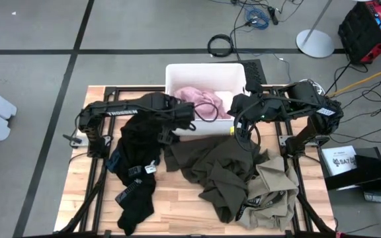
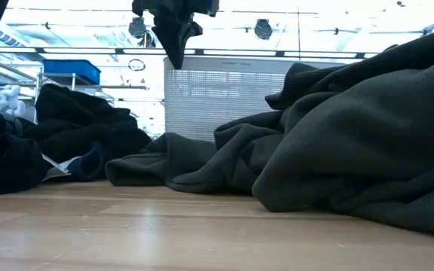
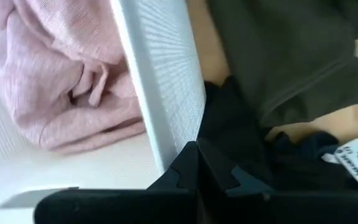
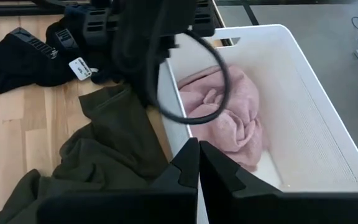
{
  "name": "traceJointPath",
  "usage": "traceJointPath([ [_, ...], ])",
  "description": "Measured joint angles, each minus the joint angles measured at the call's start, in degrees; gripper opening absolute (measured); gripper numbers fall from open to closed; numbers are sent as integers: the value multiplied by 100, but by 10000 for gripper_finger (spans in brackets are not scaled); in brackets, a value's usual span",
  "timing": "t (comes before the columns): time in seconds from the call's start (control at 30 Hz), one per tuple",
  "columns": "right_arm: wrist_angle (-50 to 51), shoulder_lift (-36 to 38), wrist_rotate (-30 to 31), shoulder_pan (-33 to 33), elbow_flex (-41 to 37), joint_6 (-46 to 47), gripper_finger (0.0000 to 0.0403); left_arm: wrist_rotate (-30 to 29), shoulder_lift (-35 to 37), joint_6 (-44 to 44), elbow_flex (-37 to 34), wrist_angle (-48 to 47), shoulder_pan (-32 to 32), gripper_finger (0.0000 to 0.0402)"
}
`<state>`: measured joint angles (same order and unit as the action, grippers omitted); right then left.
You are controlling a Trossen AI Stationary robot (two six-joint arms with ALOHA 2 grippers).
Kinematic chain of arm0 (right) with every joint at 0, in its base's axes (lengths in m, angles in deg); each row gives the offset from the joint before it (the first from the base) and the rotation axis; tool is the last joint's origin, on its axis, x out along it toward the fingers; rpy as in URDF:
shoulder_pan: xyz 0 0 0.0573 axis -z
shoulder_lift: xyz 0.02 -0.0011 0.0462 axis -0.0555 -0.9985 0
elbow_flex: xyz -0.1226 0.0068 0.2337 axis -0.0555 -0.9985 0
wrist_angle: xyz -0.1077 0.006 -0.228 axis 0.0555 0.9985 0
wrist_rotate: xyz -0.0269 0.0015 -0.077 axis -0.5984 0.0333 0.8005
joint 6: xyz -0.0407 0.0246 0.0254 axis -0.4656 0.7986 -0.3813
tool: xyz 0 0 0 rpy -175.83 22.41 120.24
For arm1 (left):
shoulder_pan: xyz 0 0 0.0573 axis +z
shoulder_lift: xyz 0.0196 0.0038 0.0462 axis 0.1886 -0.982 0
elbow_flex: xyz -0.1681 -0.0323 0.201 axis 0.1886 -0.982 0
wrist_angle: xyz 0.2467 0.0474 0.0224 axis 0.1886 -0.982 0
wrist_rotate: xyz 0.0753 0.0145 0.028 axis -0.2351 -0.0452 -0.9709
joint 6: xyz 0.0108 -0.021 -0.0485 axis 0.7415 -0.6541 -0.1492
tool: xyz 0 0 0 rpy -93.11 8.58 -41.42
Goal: Sort clothes
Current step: Move the laundry bin to the top center of the table, then put the dark blue shorts into the white bin
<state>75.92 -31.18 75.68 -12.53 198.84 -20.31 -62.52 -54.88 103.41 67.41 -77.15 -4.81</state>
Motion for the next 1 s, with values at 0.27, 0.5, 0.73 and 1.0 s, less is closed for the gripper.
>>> traceJointPath([
  [0.27,-1,0,-1,0,0,-8,0,771,70,-295,0,-685,74,12],
  [0.5,2,0,-2,31,0,-85,0,558,708,-886,-2,-759,15,16],
  [0.73,2,0,-17,-10,0,-131,0,918,1738,-1512,-1266,-269,157,5],
  [1.0,0,0,-153,114,0,-330,0,1917,2674,-1935,-3502,1191,106,14],
])
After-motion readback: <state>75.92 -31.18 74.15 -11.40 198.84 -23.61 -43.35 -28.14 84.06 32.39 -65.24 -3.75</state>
